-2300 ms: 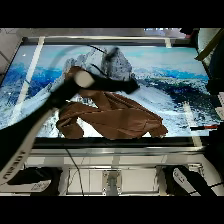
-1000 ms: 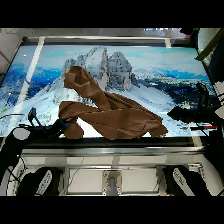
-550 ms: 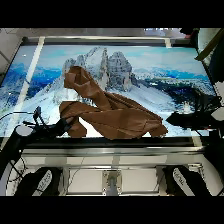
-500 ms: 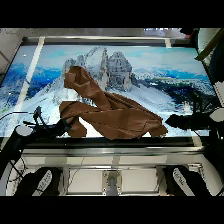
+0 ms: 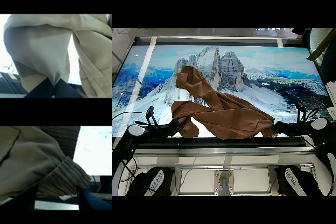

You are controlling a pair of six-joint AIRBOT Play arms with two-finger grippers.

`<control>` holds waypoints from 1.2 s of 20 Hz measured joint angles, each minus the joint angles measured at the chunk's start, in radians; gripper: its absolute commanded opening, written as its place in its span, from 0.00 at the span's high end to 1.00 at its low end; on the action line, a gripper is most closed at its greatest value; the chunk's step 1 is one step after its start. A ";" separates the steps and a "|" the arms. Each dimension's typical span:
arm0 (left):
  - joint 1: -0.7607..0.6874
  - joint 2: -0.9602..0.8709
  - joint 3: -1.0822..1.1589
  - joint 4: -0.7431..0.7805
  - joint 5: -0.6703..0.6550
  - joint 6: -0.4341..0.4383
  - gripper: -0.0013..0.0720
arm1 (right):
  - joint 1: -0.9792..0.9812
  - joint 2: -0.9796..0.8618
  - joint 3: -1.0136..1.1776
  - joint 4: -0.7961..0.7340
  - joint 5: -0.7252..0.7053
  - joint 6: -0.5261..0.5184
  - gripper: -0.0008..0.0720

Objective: Fold the clothes and pants, and hang the long-sleeved shirts on hangers.

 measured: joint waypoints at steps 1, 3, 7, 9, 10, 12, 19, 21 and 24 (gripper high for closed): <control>0.000 0.000 0.000 0.000 0.000 0.000 0.97 | -0.001 0.005 0.000 -0.013 0.008 0.000 0.22; 0.000 0.000 0.000 0.000 0.000 0.000 0.97 | -0.013 0.026 0.000 -0.026 0.036 -0.001 0.22; 0.000 0.000 0.000 0.000 0.000 0.000 0.97 | -0.087 0.104 -0.032 -0.016 0.061 -0.002 0.22; 0.000 0.000 0.000 0.000 0.000 0.001 0.97 | -0.123 0.128 -0.076 0.037 0.051 -0.008 0.22; 0.000 0.000 0.000 0.000 0.000 0.001 0.97 | -0.134 0.135 -0.101 0.077 0.032 -0.017 0.22; 0.000 0.000 0.000 0.000 0.000 0.001 0.97 | -0.150 0.146 -0.152 0.188 -0.021 -0.045 0.22; 0.000 0.000 0.000 0.000 0.000 0.001 0.97 | -0.165 0.156 -0.185 0.318 -0.123 -0.085 0.22; 0.000 0.000 0.000 0.000 0.000 0.001 0.97 | -0.167 0.158 -0.143 0.293 -0.112 -0.081 0.22; 0.000 0.000 0.000 0.000 0.000 0.001 0.97 | -0.167 0.159 -0.105 0.201 -0.064 -0.004 0.22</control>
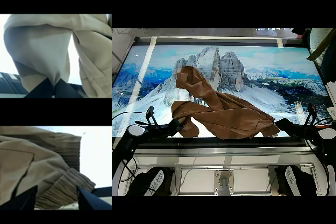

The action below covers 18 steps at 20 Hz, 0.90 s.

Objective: Fold the clothes and pants, and hang the long-sleeved shirts on hangers.

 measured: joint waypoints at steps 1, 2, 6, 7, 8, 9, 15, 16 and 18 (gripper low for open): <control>0.000 0.000 0.000 0.000 0.000 0.000 0.97 | 0.000 0.000 -0.002 -0.010 0.013 0.020 0.22; 0.000 0.000 0.000 0.000 0.000 0.000 0.97 | 0.000 0.000 -0.010 -0.005 0.020 0.037 0.22; 0.000 0.000 0.000 0.000 0.000 0.000 0.97 | 0.000 0.000 -0.051 0.024 0.031 0.099 0.22; 0.000 0.000 0.000 0.000 0.000 0.000 0.97 | 0.000 0.000 -0.059 0.029 0.028 0.108 0.22; 0.000 0.000 0.000 0.000 0.000 0.000 0.97 | 0.000 0.000 -0.065 0.027 0.023 0.116 0.22; 0.000 0.000 0.000 0.000 0.000 0.000 0.97 | 0.000 0.000 -0.069 0.020 0.018 0.124 0.22; 0.000 0.000 0.000 0.000 0.000 0.000 0.97 | 0.000 0.000 -0.080 -0.059 -0.010 0.179 0.22; 0.000 0.000 0.000 0.000 0.000 0.000 0.97 | 0.000 0.000 -0.084 -0.057 -0.027 0.182 0.22; 0.000 0.000 0.000 0.000 0.000 0.000 0.97 | 0.000 -0.001 -0.098 -0.016 -0.078 0.184 0.22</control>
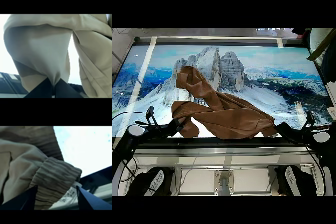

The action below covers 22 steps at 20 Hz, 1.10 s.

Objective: Fold the clothes and pants, and hang the long-sleeved shirts on hangers.

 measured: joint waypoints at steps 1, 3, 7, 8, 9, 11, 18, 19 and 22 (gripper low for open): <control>0.000 0.000 0.000 0.000 0.000 0.000 0.97 | 0.000 0.000 -0.011 0.029 -0.030 0.000 0.22; 0.000 0.000 0.000 0.000 0.000 0.000 0.97 | 0.000 0.000 -0.038 0.075 -0.079 -0.005 0.24; 0.000 0.000 0.000 0.000 0.001 0.000 0.97 | 0.000 0.000 -0.091 0.159 -0.124 -0.040 0.36; 0.000 0.000 0.000 0.000 0.001 0.000 0.97 | 0.000 0.000 -0.100 0.184 -0.132 -0.056 0.60; 0.000 0.000 0.000 0.000 0.000 0.000 0.97 | 0.000 0.000 -0.106 0.208 -0.141 -0.069 0.94; 0.005 0.002 0.003 0.001 0.001 0.004 0.97 | 0.000 0.000 -0.105 0.256 -0.171 -0.085 0.93; 0.135 0.055 0.297 0.254 -0.082 0.034 0.97 | 0.000 0.000 0.221 0.127 -0.181 -0.105 0.93; 0.149 0.058 0.373 0.306 -0.095 0.034 0.97 | 0.000 0.000 0.296 0.101 -0.170 -0.106 0.93; 0.174 0.064 0.612 0.460 -0.109 0.039 0.97 | 0.000 0.000 0.490 0.057 -0.152 -0.124 0.93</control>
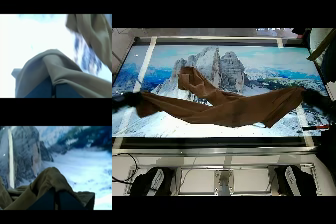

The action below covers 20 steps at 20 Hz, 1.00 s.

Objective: Fold the clothes and pants, and hang the long-sleeved shirts on hangers.

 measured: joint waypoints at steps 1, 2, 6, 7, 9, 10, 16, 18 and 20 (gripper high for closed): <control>0.004 -0.003 0.063 0.057 0.001 0.002 0.97 | 0.000 -0.002 0.048 -0.008 0.002 -0.008 0.93; 0.007 -0.010 0.123 0.118 0.008 0.002 0.97 | 0.000 -0.007 0.088 -0.016 0.003 -0.015 0.93; 0.013 -0.077 0.239 0.239 0.011 -0.007 0.97 | 0.000 -0.090 0.209 -0.006 0.008 -0.039 0.93; 0.013 -0.100 0.251 0.246 0.010 -0.016 0.97 | 0.000 -0.126 0.237 0.006 0.012 -0.047 0.93; 0.014 -0.153 0.266 0.256 -0.019 -0.033 0.97 | 0.000 -0.204 0.293 0.024 0.052 -0.063 0.93; 0.015 -0.177 0.271 0.266 -0.039 -0.038 0.97 | 0.000 -0.242 0.312 0.030 0.090 -0.077 0.93; 0.032 -0.254 0.217 0.397 -0.252 -0.051 0.97 | 0.000 -0.290 0.212 -0.067 0.249 -0.129 0.93; 0.066 -0.218 0.136 0.431 -0.302 -0.055 0.97 | 0.000 -0.228 0.121 -0.130 0.279 -0.134 0.93; 0.106 -0.173 0.040 0.449 -0.327 -0.055 0.97 | 0.000 -0.165 0.030 -0.190 0.318 -0.137 0.93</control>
